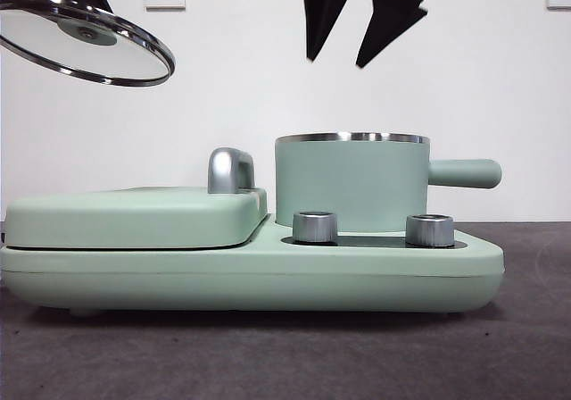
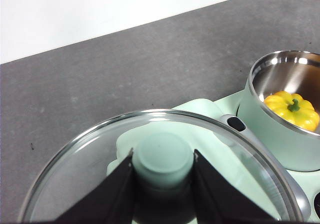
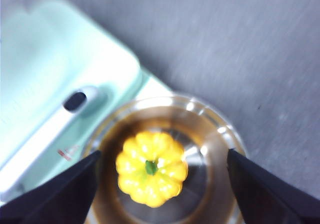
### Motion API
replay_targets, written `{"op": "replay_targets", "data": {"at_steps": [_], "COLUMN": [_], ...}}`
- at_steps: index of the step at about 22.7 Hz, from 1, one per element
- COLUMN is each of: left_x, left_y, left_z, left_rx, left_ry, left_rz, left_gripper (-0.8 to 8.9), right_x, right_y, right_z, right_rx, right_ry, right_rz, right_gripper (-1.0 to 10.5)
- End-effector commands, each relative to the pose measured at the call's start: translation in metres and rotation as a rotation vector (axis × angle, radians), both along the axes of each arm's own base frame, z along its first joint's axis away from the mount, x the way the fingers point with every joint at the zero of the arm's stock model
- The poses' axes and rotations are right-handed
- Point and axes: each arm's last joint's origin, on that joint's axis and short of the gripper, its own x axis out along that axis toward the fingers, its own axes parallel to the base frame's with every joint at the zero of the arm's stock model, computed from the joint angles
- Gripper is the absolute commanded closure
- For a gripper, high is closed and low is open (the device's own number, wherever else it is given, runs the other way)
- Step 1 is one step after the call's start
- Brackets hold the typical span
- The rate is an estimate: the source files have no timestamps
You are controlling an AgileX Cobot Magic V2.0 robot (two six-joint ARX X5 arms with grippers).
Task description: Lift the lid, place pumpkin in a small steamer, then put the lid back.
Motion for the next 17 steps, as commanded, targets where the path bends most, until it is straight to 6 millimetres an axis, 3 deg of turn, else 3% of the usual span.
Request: {"op": "replay_targets", "data": {"at_steps": [1,6,10,17], "left_x": [0.0,0.0,0.001,0.008], "left_y": [0.0,-0.002,-0.005,-0.021], "left_z": [0.007,0.007,0.008,0.008], "left_rx": [-0.021,-0.028,-0.061,-0.087], "left_ry": [-0.037,-0.034,-0.037,-0.08], "left_rz": [0.001,-0.021,-0.095,-0.176], "left_gripper": [7.98,7.98,7.98,7.98], "right_x": [-0.017,-0.07,-0.111,-0.148], "right_y": [-0.008,-0.041,-0.067,-0.092], "right_z": [0.006,0.008,-0.003,-0.022], "right_rx": [0.057,0.151,0.16,0.165], "right_ry": [-0.048,-0.171,-0.203,-0.224], "right_rz": [-0.018,-0.031,-0.061,-0.118], "right_gripper": [5.7,5.7,5.7,5.7]}}
